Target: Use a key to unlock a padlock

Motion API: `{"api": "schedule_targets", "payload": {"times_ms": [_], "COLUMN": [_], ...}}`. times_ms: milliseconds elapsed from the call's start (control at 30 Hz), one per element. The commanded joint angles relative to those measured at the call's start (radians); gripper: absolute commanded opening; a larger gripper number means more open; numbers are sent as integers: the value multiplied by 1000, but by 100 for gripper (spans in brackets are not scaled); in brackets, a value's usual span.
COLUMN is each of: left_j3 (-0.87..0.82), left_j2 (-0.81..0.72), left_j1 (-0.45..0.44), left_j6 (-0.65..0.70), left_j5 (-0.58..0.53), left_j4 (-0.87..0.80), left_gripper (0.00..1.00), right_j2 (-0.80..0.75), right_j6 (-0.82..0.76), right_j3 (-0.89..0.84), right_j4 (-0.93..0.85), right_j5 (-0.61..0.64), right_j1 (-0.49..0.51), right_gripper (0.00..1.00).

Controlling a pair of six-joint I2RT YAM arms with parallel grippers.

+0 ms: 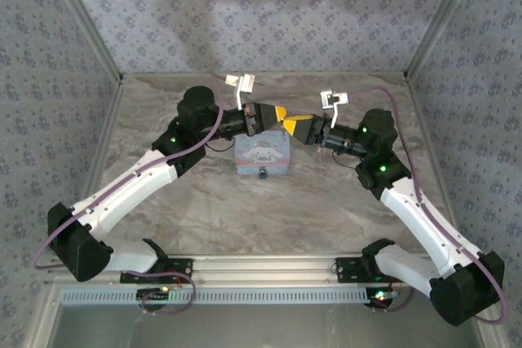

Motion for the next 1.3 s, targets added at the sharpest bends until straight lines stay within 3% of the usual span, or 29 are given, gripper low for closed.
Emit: {"api": "schedule_targets", "payload": {"times_ms": [0, 67, 100, 433, 800, 867, 967, 1100, 1167, 1267], "left_j3": [6, 3, -1, 7, -20, -33, -75, -153, -206, -306], "left_j2": [-29, -33, -37, -40, -51, -60, -82, -112, -117, -129], "left_j1": [-7, -5, -2, 16, 20, 28, 45, 47, 41, 20], "left_j6": [11, 9, 4, -27, -23, -17, 16, 67, 79, 87], "left_j5": [-9, -26, -34, -57, -96, -139, -214, -299, -307, -334], "left_j4": [35, 25, 27, -13, -35, -84, -179, -300, -321, -311], "left_gripper": [18, 46, 50, 53, 55, 62, 63, 78, 93, 98], "right_j2": [-11, -22, -31, -85, -69, -66, -70, -69, -48, 7], "right_j6": [-49, -100, -126, -341, -315, -286, -247, -221, -207, -202], "right_j3": [29, 33, 37, 72, 78, 66, 37, -5, -18, -24], "right_j4": [-51, -83, -111, -316, -304, -301, -313, -361, -377, -387], "right_j5": [17, 37, 58, 287, 294, 288, 294, 349, 367, 393], "right_j1": [11, 12, 18, 96, 102, 80, 44, -7, -39, -67], "right_gripper": [0, 0, 0, 0, 0, 0, 0, 0, 0, 0]}}
